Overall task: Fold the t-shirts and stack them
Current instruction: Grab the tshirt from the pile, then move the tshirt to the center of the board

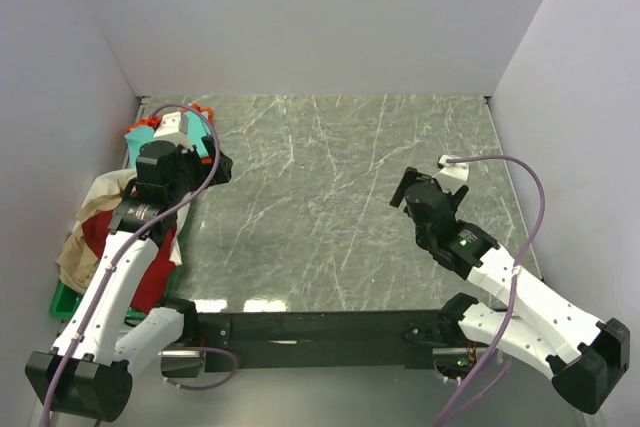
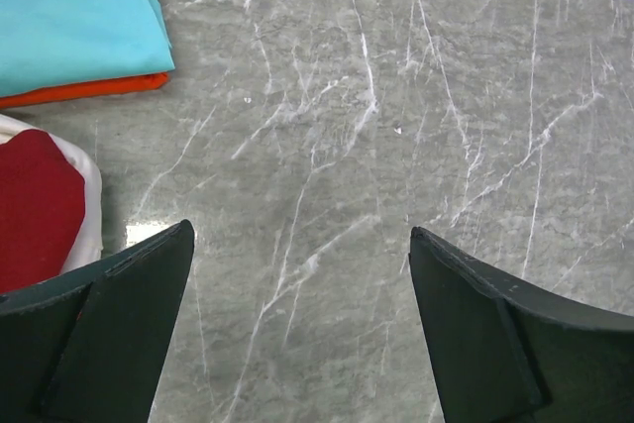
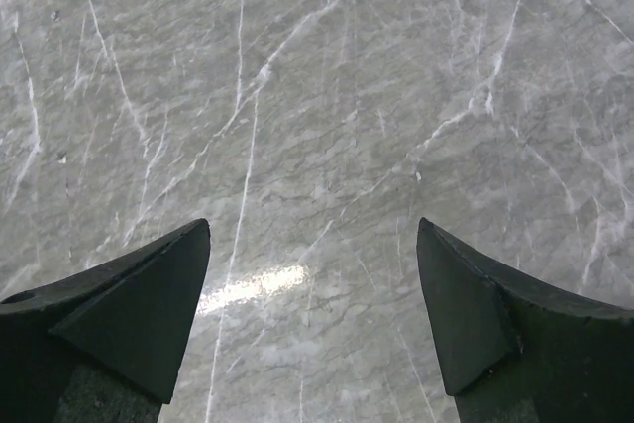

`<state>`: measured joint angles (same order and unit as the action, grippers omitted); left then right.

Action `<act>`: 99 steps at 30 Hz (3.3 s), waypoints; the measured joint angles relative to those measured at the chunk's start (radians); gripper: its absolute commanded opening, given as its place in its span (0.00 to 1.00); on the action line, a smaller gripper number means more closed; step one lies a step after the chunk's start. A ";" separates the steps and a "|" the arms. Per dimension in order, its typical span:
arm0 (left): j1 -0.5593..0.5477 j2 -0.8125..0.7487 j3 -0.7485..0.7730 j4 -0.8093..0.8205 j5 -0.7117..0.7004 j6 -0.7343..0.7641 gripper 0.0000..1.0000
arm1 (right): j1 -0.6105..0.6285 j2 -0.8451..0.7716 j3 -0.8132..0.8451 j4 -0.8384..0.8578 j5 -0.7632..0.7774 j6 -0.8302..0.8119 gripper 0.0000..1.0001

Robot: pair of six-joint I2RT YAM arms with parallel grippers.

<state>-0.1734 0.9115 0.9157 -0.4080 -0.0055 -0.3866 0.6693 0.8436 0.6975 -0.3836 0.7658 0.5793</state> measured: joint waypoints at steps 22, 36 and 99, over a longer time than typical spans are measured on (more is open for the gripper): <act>0.059 0.201 0.027 -0.133 -0.404 -0.049 1.00 | -0.012 -0.058 -0.083 0.046 0.001 0.026 0.94; 0.216 0.344 0.027 -0.156 -0.515 -0.104 0.99 | -0.040 -0.074 -0.135 0.103 -0.055 0.025 0.94; -0.164 0.425 0.384 0.196 0.485 -0.240 0.81 | -0.073 -0.122 -0.163 0.116 -0.086 0.021 0.95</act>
<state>-0.3370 1.3369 1.2995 -0.2115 0.4793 -0.6270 0.5964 0.7219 0.5346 -0.2672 0.6796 0.6003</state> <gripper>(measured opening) 0.719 0.948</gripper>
